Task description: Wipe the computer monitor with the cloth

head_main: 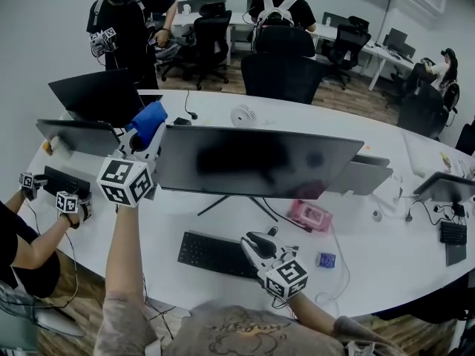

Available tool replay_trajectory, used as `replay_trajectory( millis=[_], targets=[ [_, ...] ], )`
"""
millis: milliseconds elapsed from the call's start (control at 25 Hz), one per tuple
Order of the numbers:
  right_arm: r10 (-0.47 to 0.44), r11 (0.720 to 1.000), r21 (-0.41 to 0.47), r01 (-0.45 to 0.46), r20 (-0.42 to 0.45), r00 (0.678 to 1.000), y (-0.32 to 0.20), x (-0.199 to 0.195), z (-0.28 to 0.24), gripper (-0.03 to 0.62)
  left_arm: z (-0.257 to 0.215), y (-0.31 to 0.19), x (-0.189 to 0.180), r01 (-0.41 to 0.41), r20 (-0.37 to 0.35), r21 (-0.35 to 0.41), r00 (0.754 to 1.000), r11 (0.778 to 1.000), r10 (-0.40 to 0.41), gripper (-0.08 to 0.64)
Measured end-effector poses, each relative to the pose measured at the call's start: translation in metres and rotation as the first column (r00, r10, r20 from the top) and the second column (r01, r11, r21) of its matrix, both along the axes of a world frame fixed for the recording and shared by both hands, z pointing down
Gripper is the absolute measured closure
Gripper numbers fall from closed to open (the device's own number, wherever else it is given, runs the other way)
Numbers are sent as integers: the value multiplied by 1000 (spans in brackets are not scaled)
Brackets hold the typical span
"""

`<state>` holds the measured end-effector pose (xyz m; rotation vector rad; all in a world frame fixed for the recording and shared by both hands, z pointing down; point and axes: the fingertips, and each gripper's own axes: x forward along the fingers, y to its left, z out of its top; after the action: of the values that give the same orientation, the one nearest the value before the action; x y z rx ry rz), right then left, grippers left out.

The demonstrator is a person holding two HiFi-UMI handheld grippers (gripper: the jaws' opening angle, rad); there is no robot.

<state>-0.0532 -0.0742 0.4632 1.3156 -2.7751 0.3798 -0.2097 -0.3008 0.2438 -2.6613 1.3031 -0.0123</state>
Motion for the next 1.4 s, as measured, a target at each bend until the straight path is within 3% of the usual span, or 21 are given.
replay_trajectory(
  millis=[1400],
  targets=[
    [82,996,27,-82,19,996,55,157,-6,525,1,60,231,-188,21,-28,982,982,188,511]
  ],
)
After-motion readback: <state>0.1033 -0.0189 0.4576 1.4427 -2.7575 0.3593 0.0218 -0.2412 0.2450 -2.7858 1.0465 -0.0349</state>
